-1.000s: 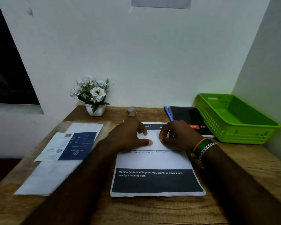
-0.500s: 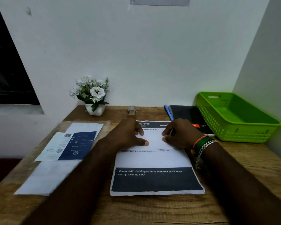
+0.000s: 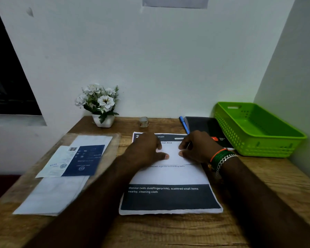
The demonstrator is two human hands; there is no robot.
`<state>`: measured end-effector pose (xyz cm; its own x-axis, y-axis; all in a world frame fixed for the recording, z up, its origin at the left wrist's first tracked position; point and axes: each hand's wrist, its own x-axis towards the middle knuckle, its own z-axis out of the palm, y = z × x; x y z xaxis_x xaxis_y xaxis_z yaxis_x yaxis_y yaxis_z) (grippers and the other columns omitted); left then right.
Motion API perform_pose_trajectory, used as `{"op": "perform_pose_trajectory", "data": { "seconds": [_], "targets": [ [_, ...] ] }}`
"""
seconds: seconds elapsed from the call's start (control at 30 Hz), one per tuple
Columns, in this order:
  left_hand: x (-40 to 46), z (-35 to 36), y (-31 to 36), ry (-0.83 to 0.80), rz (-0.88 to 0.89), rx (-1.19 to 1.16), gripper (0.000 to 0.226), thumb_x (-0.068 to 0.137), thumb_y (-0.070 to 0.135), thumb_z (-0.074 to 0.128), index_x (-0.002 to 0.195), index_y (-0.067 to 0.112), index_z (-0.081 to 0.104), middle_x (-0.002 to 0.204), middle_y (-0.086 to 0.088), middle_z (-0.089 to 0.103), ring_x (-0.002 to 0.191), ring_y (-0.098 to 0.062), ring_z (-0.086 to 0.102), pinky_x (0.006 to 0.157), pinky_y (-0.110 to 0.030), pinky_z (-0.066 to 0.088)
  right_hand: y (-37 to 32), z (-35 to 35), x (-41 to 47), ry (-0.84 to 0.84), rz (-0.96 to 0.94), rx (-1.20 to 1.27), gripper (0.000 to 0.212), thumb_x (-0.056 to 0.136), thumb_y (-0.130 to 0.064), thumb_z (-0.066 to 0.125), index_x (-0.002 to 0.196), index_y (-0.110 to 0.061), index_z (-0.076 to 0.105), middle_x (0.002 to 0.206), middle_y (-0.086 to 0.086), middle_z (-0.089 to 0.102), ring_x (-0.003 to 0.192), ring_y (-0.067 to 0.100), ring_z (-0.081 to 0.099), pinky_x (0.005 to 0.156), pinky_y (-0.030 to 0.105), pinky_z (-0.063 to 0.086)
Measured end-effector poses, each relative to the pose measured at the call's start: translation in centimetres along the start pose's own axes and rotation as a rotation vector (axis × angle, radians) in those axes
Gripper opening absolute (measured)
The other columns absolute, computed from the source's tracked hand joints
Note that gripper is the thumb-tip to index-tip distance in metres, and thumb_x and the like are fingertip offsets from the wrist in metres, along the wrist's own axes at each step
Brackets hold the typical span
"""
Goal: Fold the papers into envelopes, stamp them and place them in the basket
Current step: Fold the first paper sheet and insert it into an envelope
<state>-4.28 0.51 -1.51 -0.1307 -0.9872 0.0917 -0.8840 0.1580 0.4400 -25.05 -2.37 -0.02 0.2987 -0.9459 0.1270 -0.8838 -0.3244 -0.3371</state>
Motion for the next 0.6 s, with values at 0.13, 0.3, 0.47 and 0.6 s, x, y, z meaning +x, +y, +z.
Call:
{"op": "perform_pose_trajectory", "data": {
  "seconds": [0.13, 0.3, 0.47, 0.6],
  "targets": [
    [-0.4, 1.1, 1.3, 0.002, 0.067, 0.082, 0.059, 0.086, 0.054, 0.073, 0.134, 0.022, 0.06, 0.135, 0.0, 0.052, 0.126, -0.02, 0.05, 0.106, -0.04, 0.044, 0.1, 0.1, 0.1, -0.015, -0.002, 0.01, 0.019, 0.077, -0.031, 0.084, 0.094, -0.026, 0.077, 0.086, -0.01, 0.062, 0.08, 0.006, 0.059, 0.072, 0.016, 0.042],
    [-0.4, 1.0, 1.0, 0.005, 0.038, 0.165, 0.052, 0.086, 0.063, 0.067, 0.126, 0.033, 0.054, 0.14, 0.005, 0.047, 0.134, -0.02, 0.042, 0.106, -0.048, 0.036, 0.5, 0.5, 0.3, 0.005, -0.087, 0.023, 0.025, 0.078, -0.029, 0.083, 0.1, -0.025, 0.074, 0.096, -0.009, 0.064, 0.08, 0.005, 0.056, 0.063, 0.007, 0.037],
    [-0.4, 0.9, 0.7, 0.031, 0.039, 0.052, 0.047, 0.082, 0.06, 0.073, 0.113, 0.037, 0.046, 0.125, 0.011, 0.057, 0.123, -0.018, 0.049, 0.104, -0.051, 0.032, 0.0, 1.3, 0.6, 0.093, -0.2, 0.079, 0.012, 0.085, -0.025, 0.076, 0.096, -0.02, 0.074, 0.093, -0.005, 0.068, 0.087, 0.011, 0.059, 0.074, 0.021, 0.037],
    [-0.6, 0.8, 1.2, 0.209, 0.08, 0.019, 0.023, 0.092, 0.052, 0.063, 0.103, 0.037, 0.049, 0.108, 0.017, 0.061, 0.115, -0.014, 0.054, 0.103, -0.052, 0.031, 0.1, 1.4, 0.7, 0.131, -0.267, 0.154, 0.006, 0.085, -0.024, 0.076, 0.086, -0.018, 0.073, 0.079, -0.01, 0.067, 0.078, 0.009, 0.06, 0.069, 0.022, 0.038]
  ]
}}
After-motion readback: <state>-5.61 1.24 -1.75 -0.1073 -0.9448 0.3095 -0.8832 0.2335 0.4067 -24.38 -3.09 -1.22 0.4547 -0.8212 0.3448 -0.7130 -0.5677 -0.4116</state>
